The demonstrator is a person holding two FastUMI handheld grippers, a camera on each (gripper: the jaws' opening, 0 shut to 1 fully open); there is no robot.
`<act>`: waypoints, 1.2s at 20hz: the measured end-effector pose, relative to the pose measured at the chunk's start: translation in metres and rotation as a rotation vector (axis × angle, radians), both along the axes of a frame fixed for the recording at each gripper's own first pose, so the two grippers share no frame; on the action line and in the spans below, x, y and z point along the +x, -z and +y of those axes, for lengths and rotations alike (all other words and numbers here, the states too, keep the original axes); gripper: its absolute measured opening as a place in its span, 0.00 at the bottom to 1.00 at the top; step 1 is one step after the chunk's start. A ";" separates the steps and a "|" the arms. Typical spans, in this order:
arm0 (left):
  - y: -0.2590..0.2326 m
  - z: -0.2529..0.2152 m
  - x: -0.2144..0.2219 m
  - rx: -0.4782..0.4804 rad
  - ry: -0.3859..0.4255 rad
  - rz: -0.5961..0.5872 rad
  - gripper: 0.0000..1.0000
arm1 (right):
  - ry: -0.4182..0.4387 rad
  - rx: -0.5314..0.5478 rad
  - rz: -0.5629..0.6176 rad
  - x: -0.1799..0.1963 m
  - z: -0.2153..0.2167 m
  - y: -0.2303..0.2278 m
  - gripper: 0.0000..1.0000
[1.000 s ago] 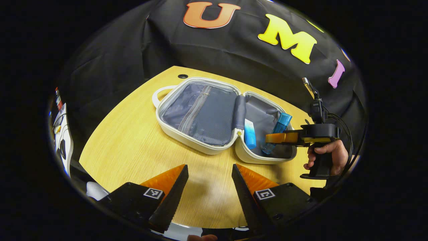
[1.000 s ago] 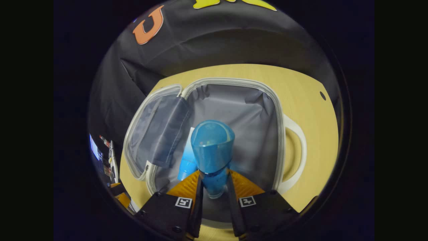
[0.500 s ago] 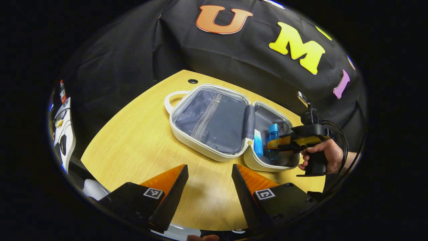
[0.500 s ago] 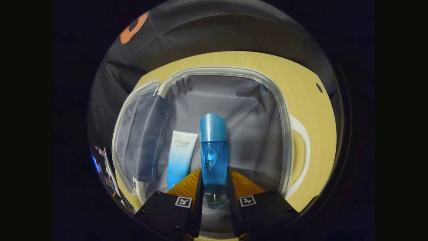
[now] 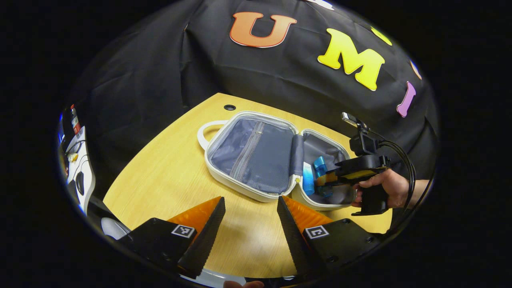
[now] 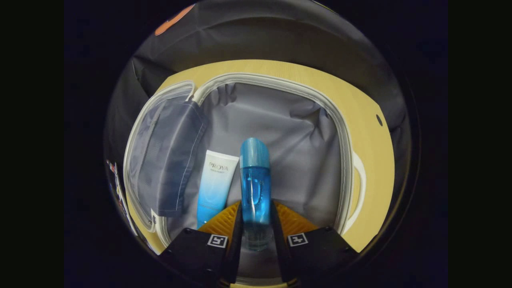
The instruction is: First open the suitcase, pack the skin care products into it, and then close the suitcase.
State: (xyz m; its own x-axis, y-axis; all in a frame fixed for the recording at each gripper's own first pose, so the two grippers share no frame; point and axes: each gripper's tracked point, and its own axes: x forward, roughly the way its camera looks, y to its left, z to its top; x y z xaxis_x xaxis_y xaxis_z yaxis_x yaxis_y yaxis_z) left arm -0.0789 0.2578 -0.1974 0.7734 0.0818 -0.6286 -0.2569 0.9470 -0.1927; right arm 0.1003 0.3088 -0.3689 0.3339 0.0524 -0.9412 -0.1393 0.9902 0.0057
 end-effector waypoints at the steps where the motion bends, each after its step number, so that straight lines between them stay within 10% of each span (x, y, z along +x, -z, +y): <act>1: -0.003 0.005 0.003 0.015 -0.007 -0.009 0.84 | 0.005 0.000 0.001 -0.001 -0.001 0.000 0.39; 7: -0.038 0.048 0.022 0.066 -0.035 -0.159 0.95 | -0.046 0.061 -0.089 -0.016 -0.007 -0.039 0.58; 11: -0.053 0.087 0.034 0.108 -0.038 -0.228 0.85 | -0.134 0.132 -0.265 -0.020 -0.008 -0.106 0.69; 18: -0.016 0.145 0.085 -0.039 -0.023 -0.236 0.98 | -0.323 0.188 -0.545 -0.036 -0.018 -0.217 0.79; 24: 0.041 0.184 0.143 -0.132 -0.027 -0.146 0.97 | -0.235 0.199 -0.466 -0.070 -0.060 -0.216 0.78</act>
